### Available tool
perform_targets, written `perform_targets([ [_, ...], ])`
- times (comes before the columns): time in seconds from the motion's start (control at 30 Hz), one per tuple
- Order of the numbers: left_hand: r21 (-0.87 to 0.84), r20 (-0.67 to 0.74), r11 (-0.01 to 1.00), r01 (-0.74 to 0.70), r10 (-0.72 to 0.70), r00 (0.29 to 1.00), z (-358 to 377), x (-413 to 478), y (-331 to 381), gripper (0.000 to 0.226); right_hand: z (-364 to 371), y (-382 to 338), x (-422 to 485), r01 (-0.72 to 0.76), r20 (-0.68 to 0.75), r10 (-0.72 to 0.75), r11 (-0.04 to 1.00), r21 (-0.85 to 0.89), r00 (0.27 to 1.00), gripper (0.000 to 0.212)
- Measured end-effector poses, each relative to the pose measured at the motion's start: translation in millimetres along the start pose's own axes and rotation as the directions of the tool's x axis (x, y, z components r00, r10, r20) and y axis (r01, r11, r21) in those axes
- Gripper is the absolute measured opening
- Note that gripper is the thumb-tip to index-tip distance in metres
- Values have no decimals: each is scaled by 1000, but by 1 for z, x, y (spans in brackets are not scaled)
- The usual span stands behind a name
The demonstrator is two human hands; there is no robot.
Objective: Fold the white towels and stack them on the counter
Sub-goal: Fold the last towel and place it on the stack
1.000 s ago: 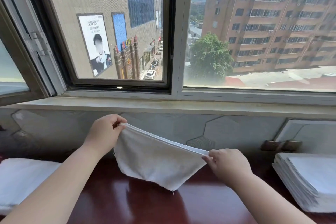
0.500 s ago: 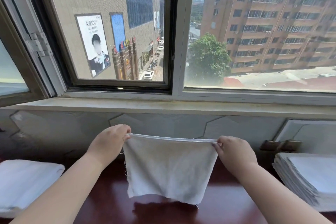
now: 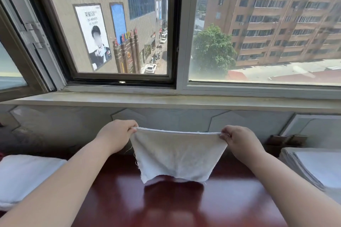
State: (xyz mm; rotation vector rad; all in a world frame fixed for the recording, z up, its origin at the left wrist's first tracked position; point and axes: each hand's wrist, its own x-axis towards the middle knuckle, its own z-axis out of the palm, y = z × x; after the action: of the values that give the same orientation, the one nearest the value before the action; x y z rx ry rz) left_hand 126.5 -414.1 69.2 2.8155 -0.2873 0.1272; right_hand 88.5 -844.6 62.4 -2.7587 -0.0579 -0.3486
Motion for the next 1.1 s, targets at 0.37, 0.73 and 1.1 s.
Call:
perform_targets([
  [0.37,-5,-41,990,140,-140,989,29,79,20,19,39,4,69,-348,96,343,937,38,934,2],
  [0.73,-58,-55,995,86,-89,994,80,26,-1,12,77,20,16,-328,136,303,912,245,943,2],
  [1.1,124,252,992,18,-49,967,183,-80,-16,14,156,57,-92,-322,450,304,946,-36,840,10],
])
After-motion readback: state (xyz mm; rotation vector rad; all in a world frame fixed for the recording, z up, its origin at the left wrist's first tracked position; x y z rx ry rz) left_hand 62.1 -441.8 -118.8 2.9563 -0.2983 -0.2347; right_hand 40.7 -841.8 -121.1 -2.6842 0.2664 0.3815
